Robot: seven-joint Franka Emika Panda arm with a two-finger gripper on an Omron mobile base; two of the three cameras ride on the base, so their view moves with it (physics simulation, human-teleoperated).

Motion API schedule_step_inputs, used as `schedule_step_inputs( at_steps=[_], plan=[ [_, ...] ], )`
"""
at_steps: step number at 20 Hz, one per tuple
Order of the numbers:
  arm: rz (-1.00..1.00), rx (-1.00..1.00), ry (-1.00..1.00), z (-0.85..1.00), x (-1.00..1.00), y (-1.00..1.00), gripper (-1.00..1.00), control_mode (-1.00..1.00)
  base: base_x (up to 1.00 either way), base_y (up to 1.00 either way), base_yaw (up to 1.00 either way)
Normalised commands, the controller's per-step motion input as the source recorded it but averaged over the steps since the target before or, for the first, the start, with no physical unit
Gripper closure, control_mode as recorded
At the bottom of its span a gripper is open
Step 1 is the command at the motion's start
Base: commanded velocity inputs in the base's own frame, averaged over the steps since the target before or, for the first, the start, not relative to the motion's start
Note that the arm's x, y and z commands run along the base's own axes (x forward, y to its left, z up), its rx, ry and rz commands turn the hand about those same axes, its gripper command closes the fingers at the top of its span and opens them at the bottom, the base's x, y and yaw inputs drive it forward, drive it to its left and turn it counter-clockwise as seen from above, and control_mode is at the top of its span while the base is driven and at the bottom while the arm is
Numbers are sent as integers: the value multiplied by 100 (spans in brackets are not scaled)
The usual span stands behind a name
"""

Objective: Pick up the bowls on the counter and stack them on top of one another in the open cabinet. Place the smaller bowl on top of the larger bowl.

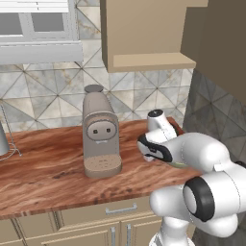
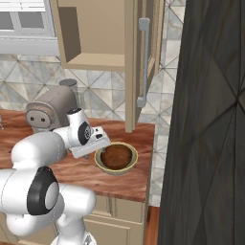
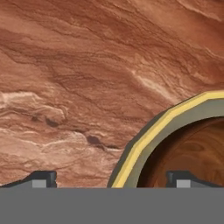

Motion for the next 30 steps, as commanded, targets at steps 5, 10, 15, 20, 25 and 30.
schedule_step_inputs(
  at_steps=[5,10,15,20,25,30],
  plan=[
    [-2,0,0,-15,0,-6,-100,-100,0,0,0],
    [-1,0,0,-21,0,-5,-100,-100,0,0,0],
    [-1,0,0,-18,2,-7,-100,-100,0,0,0],
    [0,0,0,-7,0,-2,-100,-100,0,0,0],
    [0,0,0,-5,0,-1,100,-100,0,0,0],
    [0,0,0,-8,0,0,100,-100,0,0,0]
  ],
)
